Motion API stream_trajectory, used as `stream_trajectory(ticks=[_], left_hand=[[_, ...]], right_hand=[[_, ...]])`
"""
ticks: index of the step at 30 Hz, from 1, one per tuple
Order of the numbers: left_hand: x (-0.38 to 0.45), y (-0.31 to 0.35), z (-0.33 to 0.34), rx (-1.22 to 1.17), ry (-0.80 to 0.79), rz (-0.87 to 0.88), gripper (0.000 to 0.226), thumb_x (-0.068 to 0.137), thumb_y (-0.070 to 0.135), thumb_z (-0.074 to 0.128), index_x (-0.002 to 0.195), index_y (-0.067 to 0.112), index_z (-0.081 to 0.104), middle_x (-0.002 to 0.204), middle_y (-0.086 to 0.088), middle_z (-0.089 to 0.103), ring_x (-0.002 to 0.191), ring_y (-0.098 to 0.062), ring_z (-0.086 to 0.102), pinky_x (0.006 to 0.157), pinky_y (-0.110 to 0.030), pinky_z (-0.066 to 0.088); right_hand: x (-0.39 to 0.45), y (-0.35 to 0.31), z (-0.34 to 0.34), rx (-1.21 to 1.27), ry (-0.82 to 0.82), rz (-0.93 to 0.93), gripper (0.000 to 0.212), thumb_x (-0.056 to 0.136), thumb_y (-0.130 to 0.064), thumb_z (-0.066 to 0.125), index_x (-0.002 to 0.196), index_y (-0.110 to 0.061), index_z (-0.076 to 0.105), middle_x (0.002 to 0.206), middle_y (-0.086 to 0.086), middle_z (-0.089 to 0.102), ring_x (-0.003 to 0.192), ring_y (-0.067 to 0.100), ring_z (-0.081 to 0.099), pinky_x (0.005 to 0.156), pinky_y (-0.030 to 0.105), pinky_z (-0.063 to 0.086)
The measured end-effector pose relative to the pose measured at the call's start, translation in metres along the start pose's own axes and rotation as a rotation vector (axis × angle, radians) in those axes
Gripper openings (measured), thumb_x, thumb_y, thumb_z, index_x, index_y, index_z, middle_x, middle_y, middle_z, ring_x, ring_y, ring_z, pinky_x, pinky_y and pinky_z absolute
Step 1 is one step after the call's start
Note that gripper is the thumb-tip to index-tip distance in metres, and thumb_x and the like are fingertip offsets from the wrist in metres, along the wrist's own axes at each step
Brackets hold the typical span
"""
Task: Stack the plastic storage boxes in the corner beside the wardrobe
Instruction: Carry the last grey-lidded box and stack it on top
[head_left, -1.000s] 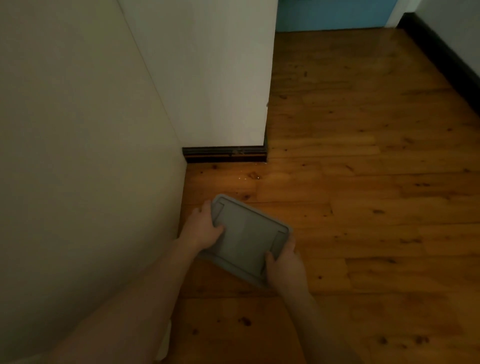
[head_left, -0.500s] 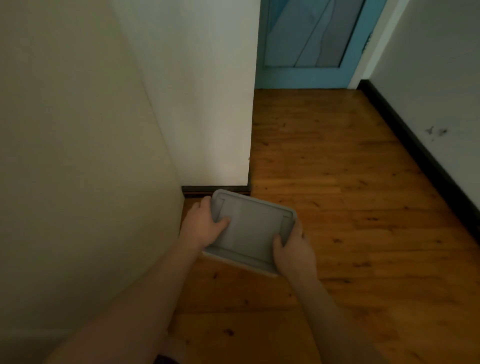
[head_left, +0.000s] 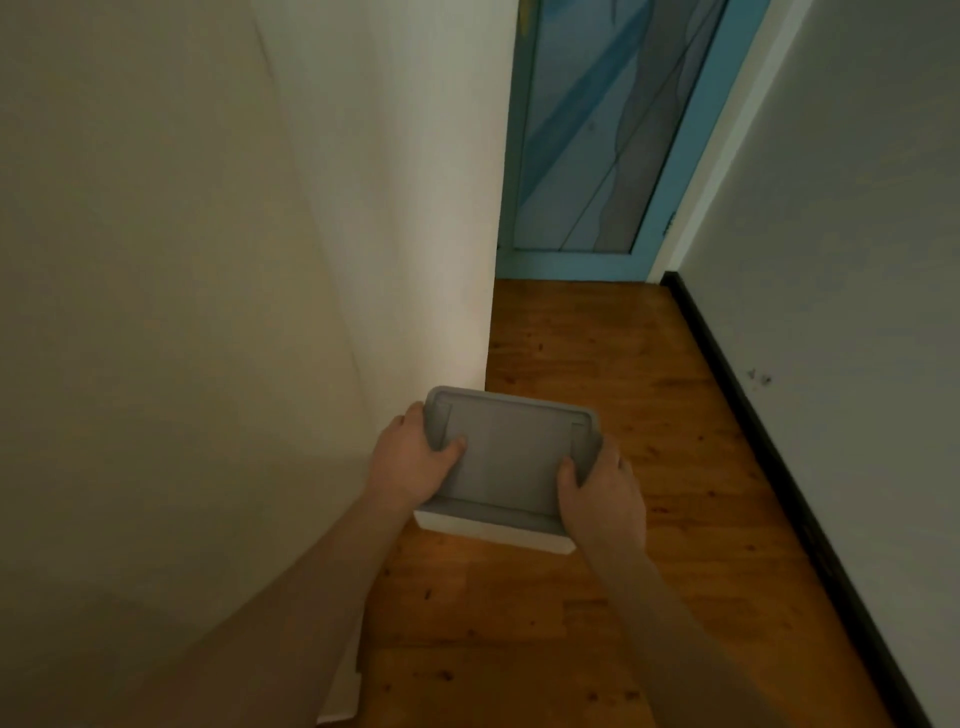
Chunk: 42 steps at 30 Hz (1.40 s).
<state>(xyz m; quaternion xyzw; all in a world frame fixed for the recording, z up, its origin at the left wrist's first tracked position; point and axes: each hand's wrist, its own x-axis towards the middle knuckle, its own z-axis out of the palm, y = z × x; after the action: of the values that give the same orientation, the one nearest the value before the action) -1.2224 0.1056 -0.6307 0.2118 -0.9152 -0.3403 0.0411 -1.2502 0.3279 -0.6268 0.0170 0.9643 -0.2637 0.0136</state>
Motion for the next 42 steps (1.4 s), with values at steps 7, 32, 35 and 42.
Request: stream_trajectory(ticks=[7, 32, 35, 42], left_hand=[[-0.038, 0.101, -0.126, -0.028, 0.083, 0.042, 0.048, 0.083, 0.058, 0.060, 0.108, 0.018, 0.055, 0.097, -0.001, 0.064, 0.086, -0.020, 0.061, 0.076, -0.037, 0.053], [-0.299, 0.231, -0.273, 0.006, 0.293, 0.107, 0.048, 0.087, 0.054, 0.060, 0.115, 0.015, 0.054, 0.102, -0.002, 0.058, 0.087, -0.017, 0.055, 0.072, -0.028, 0.044], [-0.344, 0.228, -0.277, -0.005, 0.298, 0.088, 0.047, 0.086, 0.055, 0.060, 0.115, 0.018, 0.054, 0.103, -0.001, 0.060, 0.088, -0.017, 0.057, 0.073, -0.029, 0.049], [-0.420, 0.223, -0.305, -0.026, 0.351, 0.062, 0.047, 0.087, 0.048, 0.063, 0.121, 0.018, 0.052, 0.109, 0.002, 0.060, 0.087, -0.014, 0.051, 0.072, -0.027, 0.044]], right_hand=[[-0.028, -0.075, -0.145, 0.067, 0.097, -0.053, 0.067, 0.096, -0.046, 0.049, 0.149, -0.011, 0.030, 0.139, 0.010, 0.049, 0.121, 0.027, 0.052, 0.093, 0.037, 0.048], [-0.210, -0.079, -0.373, 0.217, 0.219, -0.300, 0.047, 0.090, -0.039, 0.053, 0.127, -0.010, 0.053, 0.111, 0.010, 0.060, 0.091, 0.022, 0.058, 0.073, 0.035, 0.052], [-0.240, -0.070, -0.382, 0.204, 0.199, -0.331, 0.047, 0.091, -0.037, 0.054, 0.129, -0.011, 0.052, 0.112, 0.010, 0.060, 0.092, 0.022, 0.058, 0.071, 0.032, 0.049], [-0.295, -0.077, -0.393, 0.210, 0.153, -0.377, 0.045, 0.093, -0.037, 0.052, 0.131, -0.012, 0.052, 0.111, 0.009, 0.060, 0.089, 0.019, 0.055, 0.070, 0.031, 0.045]])
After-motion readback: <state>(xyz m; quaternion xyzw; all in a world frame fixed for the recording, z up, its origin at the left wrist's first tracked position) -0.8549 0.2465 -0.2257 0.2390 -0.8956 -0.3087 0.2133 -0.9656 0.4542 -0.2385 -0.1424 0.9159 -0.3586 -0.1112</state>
